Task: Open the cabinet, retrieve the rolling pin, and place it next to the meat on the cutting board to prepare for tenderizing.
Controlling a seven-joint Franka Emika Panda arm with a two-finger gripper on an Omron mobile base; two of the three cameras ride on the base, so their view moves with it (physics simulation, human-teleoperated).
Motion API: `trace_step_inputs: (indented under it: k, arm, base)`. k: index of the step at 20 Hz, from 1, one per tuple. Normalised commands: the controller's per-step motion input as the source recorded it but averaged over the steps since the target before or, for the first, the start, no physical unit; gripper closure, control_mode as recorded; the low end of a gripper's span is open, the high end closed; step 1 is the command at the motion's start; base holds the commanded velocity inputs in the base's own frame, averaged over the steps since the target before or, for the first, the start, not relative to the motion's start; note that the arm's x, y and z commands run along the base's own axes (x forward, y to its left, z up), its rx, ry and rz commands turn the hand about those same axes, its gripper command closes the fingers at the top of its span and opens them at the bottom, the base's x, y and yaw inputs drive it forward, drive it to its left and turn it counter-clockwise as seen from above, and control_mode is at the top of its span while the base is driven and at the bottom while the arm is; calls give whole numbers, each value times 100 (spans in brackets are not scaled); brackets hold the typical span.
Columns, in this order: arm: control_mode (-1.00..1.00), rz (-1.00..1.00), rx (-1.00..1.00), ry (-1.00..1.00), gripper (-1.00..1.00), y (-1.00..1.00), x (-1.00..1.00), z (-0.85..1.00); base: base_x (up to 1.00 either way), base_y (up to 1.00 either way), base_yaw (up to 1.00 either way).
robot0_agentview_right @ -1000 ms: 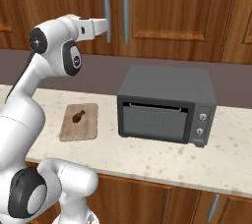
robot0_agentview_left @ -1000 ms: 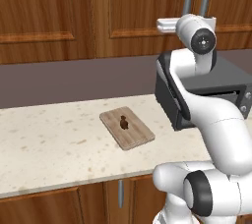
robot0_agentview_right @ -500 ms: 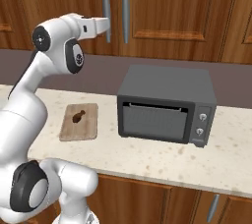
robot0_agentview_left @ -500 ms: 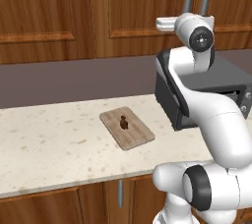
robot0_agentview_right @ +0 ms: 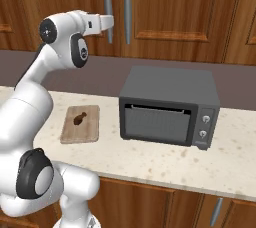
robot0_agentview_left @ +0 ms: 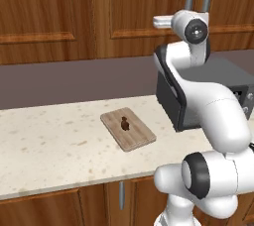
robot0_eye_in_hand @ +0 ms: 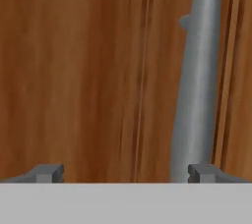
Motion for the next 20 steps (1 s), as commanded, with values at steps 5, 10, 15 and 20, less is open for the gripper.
trace_step_inputs:
  k: [5,10,15,20]
  arm:
    - [-100,-10,0,7,-100,19,55,0]
    - [-100,-12,0,8,-100,22,72,0]
    - [-100,-6,0,3,-100,5,49,0]
    - [-100,-4,0,1,-100,0,37,0]
  base:
    - [0,0,0]
    - [0,0,0]
    - [0,0,0]
    - [0,0,0]
